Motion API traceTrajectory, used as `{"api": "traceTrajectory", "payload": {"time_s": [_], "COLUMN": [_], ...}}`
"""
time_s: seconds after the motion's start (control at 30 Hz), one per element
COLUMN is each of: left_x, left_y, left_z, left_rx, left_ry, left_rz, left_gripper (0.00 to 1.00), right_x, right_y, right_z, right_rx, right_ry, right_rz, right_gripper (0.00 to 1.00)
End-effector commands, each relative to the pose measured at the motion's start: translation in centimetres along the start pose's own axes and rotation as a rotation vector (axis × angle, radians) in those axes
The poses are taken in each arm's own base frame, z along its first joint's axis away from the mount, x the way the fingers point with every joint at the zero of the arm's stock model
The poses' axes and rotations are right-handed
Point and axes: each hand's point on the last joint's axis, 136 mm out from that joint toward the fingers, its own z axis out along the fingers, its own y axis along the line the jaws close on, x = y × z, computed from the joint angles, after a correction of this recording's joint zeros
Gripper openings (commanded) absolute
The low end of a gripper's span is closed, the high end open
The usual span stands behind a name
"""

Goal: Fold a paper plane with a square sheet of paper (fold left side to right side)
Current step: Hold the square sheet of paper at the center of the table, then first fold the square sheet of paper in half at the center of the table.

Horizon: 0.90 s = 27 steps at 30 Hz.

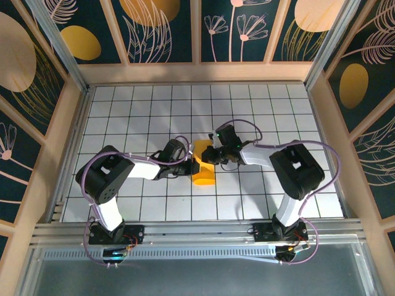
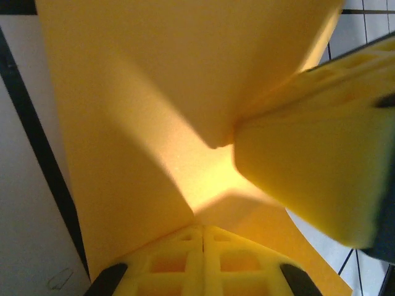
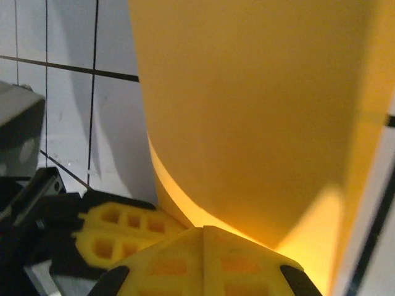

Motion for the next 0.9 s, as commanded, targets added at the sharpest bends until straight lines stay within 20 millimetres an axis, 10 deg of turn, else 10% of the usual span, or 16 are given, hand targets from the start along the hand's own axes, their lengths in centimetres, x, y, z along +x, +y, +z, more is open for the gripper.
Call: {"api": "traceTrajectory", "payload": {"time_s": [0.0,0.5,0.87], "left_x": [2.0,5.0,9.2], "left_y": [2.7,3.6,4.8], "left_z": [0.8,-0.6,-3.0], "left_rx": [-0.092,-0.118,-0.116], "left_ry": [0.061,0.118,0.163], "left_rz": [-0.022,-0.041,-0.074], "left_gripper": [0.03,0.02,0.03], "right_x": [-0.2,2.3,2.5], "right_y": [-0.3,-5.8,-5.9], "right_z": [1.0,1.9,2.0], "right_rx": [0.009,0.178,0.174], "right_ry": [0.004,0.058,0.064], "right_rz": [0.018,0.119,0.116], "right_gripper": [0.00,0.00,0.00]}}
